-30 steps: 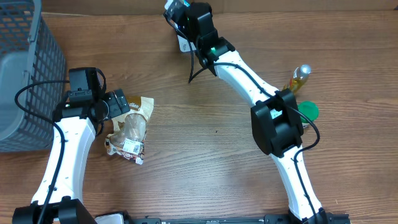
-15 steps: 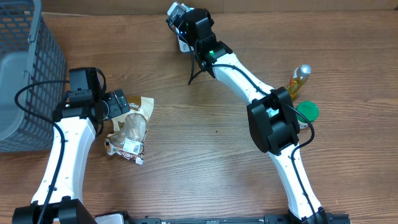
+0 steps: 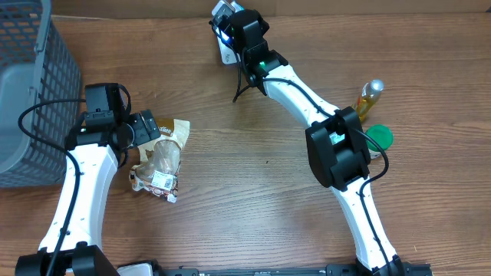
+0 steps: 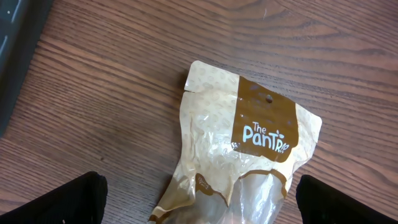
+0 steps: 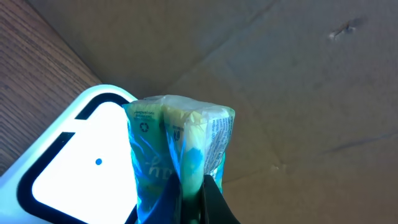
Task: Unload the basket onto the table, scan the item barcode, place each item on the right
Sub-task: 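Hold the small teal pack in front of the white scanner, then carry the small pack right and set it down beside the large pack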
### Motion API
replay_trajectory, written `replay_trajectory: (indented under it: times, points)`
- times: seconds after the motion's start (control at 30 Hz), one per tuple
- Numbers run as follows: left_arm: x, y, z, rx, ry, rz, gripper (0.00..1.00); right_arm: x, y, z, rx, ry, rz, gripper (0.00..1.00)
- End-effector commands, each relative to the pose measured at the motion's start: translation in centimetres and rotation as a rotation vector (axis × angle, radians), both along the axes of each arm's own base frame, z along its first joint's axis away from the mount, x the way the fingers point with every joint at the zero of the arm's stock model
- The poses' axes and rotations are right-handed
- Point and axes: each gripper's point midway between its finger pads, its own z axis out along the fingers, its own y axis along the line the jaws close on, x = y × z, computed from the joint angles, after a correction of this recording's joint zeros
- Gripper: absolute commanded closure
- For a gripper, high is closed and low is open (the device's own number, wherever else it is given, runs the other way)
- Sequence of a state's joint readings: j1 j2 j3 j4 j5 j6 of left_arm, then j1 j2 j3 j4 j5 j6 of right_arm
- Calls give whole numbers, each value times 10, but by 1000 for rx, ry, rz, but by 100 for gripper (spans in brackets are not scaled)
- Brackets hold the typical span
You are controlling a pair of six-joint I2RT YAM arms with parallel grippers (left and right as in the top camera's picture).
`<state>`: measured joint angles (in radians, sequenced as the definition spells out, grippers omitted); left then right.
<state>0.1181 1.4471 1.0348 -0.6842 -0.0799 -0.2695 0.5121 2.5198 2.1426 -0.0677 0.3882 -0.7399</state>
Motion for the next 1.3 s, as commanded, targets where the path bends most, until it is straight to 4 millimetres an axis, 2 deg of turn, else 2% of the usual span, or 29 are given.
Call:
replay_trajectory:
  times: [0.0,0.13,0.2,0.33,0.43,0.57,0.7,0.73,0.87,1.0,1.1,1.27]
  points:
    - [5,1,6,11,-15,-5,0,-12,11,69,56,-97,0,96]
    - [5,1,6,10,-15,-5,0,-27,9,120,133,-155,-53,96]
    - [5,1,6,10,-15,-5,0,-38,9,138,142,-149,-58,96]
    - [5,1,6,11,-15,-5,0,-65,1,157,164,-64,-71,96]
    - [5,1,6,11,-15,-5,1,-85,-11,158,231,29,-122,96]
    - [5,1,6,11,-15,-5,0,-120,-34,141,374,214,-270,96]
    - [5,1,6,11,-15,-5,0,-162,-60,104,422,437,-439,96]
    - [5,1,6,10,-15,-5,0,-177,-66,90,422,523,-479,96]
    - [5,1,6,10,-15,-5,0,-224,-82,52,386,784,-583,96]
    - [5,1,6,10,-15,-5,0,-264,-102,28,341,972,-709,96]
    - [5,1,6,10,-15,-5,0,-281,-116,9,288,1034,-784,96]
    - [5,1,6,10,-15,-5,0,-295,-135,-28,232,1094,-863,96]
